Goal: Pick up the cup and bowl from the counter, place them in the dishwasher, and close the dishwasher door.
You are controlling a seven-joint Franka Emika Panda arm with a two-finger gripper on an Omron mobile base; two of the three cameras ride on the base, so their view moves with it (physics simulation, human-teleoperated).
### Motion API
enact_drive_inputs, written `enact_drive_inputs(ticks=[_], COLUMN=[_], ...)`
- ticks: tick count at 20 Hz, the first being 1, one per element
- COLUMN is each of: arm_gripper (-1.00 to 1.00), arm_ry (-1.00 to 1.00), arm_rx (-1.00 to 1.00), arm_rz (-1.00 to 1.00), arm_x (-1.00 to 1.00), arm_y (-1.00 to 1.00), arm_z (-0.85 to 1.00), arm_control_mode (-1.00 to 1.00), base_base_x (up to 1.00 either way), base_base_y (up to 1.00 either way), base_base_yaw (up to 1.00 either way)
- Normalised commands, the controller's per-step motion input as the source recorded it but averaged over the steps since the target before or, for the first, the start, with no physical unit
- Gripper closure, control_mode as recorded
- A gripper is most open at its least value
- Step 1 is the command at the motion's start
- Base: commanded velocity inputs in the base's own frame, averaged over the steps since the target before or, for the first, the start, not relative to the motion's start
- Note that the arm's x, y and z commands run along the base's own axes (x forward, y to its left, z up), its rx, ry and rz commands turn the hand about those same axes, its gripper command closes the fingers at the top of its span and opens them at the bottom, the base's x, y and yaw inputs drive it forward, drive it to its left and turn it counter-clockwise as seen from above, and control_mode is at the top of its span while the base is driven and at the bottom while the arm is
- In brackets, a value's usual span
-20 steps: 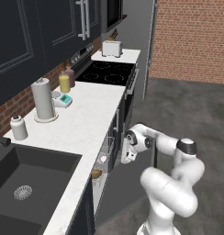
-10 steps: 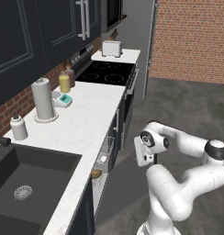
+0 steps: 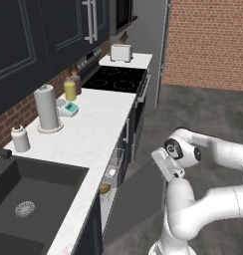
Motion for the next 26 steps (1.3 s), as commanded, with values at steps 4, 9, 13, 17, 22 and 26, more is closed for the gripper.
enact_drive_inputs(ticks=[4,9,13,17,22,26], arm_gripper=[-1.00,-1.00,-1.00,-1.00,-1.00,-1.00], arm_ry=[-0.10,-0.01,0.00,0.03,0.08,0.05], arm_rx=[0.02,0.15,0.26,0.27,0.22,0.10], arm_rz=[0.22,0.14,0.14,0.14,0.19,0.25], arm_x=[-0.54,-0.38,-0.08,0.04,0.12,0.00], arm_y=[-0.89,-0.98,-1.00,-1.00,-1.00,-1.00], arm_z=[0.64,0.17,0.00,0.02,0.01,0.05], arm_control_mode=[-1.00,-1.00,-1.00,-1.00,-1.00,-1.00], base_base_x=[0.00,0.00,0.00,0.00,0.00,0.00], base_base_y=[0.00,0.00,0.00,0.00,0.00,0.00], base_base_yaw=[0.00,0.00,0.00,0.00,0.00,0.00])
